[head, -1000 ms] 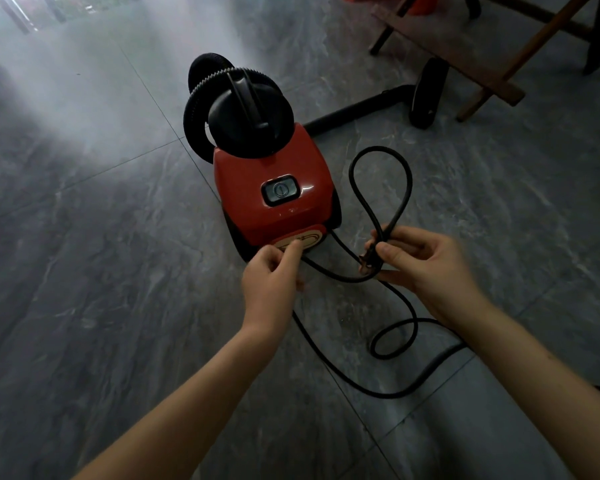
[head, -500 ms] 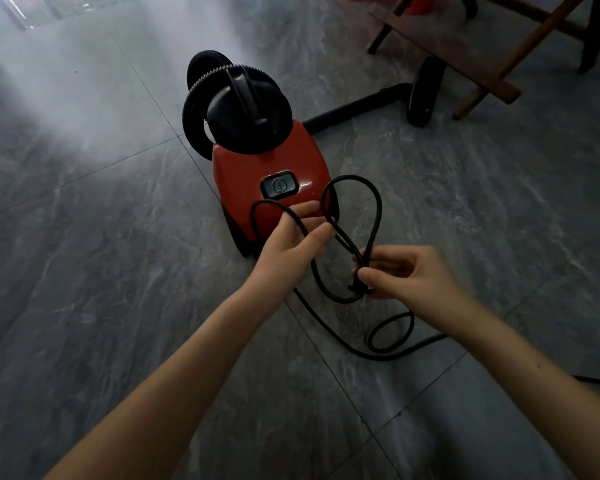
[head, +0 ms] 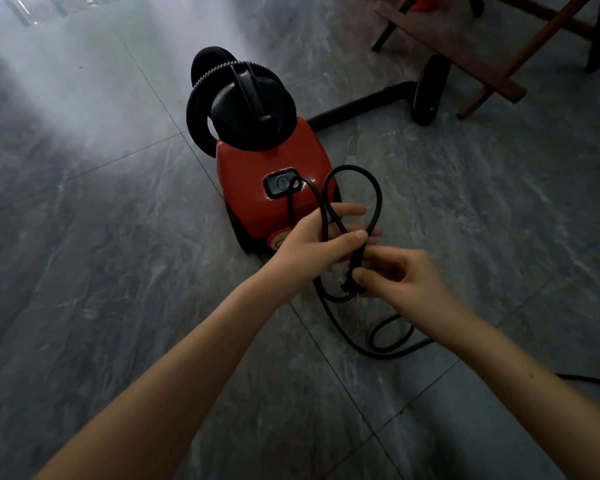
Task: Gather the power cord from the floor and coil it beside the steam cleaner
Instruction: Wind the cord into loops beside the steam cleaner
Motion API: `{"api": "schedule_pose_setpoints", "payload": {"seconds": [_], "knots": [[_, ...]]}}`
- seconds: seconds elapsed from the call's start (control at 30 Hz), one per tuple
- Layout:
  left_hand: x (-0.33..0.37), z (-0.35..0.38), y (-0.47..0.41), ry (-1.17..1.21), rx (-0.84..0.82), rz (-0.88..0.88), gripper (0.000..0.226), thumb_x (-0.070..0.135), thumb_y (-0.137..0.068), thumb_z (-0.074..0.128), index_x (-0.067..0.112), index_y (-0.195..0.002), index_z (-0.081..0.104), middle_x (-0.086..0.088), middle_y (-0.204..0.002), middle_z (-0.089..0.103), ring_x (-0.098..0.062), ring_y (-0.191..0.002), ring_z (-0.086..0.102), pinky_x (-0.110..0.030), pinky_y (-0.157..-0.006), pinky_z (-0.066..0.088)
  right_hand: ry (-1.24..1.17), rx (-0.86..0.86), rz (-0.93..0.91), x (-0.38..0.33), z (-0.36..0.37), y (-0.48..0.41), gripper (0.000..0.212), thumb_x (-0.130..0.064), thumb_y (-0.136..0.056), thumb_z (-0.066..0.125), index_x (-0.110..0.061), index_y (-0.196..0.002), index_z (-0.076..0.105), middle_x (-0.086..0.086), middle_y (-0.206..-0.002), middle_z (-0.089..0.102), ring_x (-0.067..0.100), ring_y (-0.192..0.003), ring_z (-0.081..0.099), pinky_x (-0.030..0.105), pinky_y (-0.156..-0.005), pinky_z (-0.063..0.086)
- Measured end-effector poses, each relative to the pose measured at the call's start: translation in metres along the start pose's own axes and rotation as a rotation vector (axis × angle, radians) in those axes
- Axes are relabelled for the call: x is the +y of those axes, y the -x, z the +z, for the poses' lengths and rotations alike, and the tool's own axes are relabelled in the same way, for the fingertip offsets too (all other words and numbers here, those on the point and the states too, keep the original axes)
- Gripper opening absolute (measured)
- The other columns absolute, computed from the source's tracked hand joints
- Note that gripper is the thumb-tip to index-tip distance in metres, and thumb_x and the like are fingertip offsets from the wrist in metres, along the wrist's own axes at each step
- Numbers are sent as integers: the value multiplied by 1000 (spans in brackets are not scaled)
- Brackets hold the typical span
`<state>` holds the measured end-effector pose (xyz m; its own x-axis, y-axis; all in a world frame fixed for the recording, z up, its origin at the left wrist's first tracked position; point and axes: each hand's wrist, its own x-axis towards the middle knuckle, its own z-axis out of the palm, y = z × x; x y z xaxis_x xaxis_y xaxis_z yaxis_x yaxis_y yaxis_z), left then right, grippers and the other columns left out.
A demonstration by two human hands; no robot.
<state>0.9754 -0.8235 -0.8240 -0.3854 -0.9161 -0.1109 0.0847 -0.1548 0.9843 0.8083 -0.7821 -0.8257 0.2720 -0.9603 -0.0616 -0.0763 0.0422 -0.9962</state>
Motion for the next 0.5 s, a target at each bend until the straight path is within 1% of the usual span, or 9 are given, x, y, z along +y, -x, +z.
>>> {"api": "schedule_pose_setpoints", "payload": {"seconds": [0.13, 0.2, 0.27, 0.33, 0.4, 0.43, 0.47, 0.5], "knots": [[2, -1, 0, -45, 25, 31, 32, 1, -93, 61, 7, -124, 56, -12, -105, 76, -24, -103, 71, -41, -93, 55, -42, 44, 17, 5, -1, 1, 29, 2, -87, 66, -24, -100, 70, 2, -94, 77, 14, -86, 75, 21, -69, 58], [2, 0, 0, -20, 36, 33, 31, -2, -93, 60, 6, -123, 57, -13, -104, 76, -25, -102, 72, -39, -91, 56, -63, 75, 42, 9, 0, 1, 26, 2, -85, 68, -19, -100, 71, 0, -94, 77, 14, -84, 75, 22, -67, 59], [2, 0, 1, -2, 45, 28, 30, -3, -93, 59, 4, -122, 58, -15, -104, 76, -26, -100, 72, -37, -88, 57, -63, 95, 74, 12, 0, 1, 22, -1, -83, 71, -12, -102, 72, 1, -92, 78, 16, -82, 75, 25, -67, 60], [3, 0, 3, -4, 55, 15, 28, -3, -94, 58, 4, -121, 58, -16, -102, 76, -27, -98, 73, -36, -86, 58, -55, 71, 109, 12, -5, 0, 19, -12, -79, 74, -11, -98, 74, 5, -91, 78, 18, -82, 76, 30, -70, 62], [4, -1, 5, 4, 56, -6, 25, -1, -95, 58, 6, -119, 59, -15, -100, 76, -27, -95, 73, -34, -82, 59, -9, 19, 117, 7, -19, -3, 19, -24, -78, 71, -13, -94, 75, 10, -94, 78, 21, -85, 75, 34, -72, 62], [5, -3, 6, 11, 42, -23, 25, 0, -95, 57, 7, -119, 59, -14, -99, 76, -27, -94, 74, -32, -79, 59, 17, 18, 99, 6, -28, -6, 15, -22, -84, 67, -13, -94, 74, 11, -95, 77, 23, -87, 75, 35, -73, 62], [7, -4, 8, 17, 14, -42, 24, 0, -96, 57, 8, -119, 59, -13, -98, 77, -27, -93, 74, -30, -77, 58, 12, 37, 79, 3, -37, -10, 13, -14, -91, 62, -10, -94, 73, 13, -93, 77, 26, -87, 75, 36, -74, 62], [8, -6, 9, 25, -21, -60, 24, 0, -96, 56, 8, -119, 59, -13, -97, 77, -26, -93, 74, -29, -76, 58, -11, 77, 56, 3, -46, -14, 18, -5, -95, 55, -7, -94, 72, 13, -91, 76, 29, -87, 74, 37, -76, 62]]}}
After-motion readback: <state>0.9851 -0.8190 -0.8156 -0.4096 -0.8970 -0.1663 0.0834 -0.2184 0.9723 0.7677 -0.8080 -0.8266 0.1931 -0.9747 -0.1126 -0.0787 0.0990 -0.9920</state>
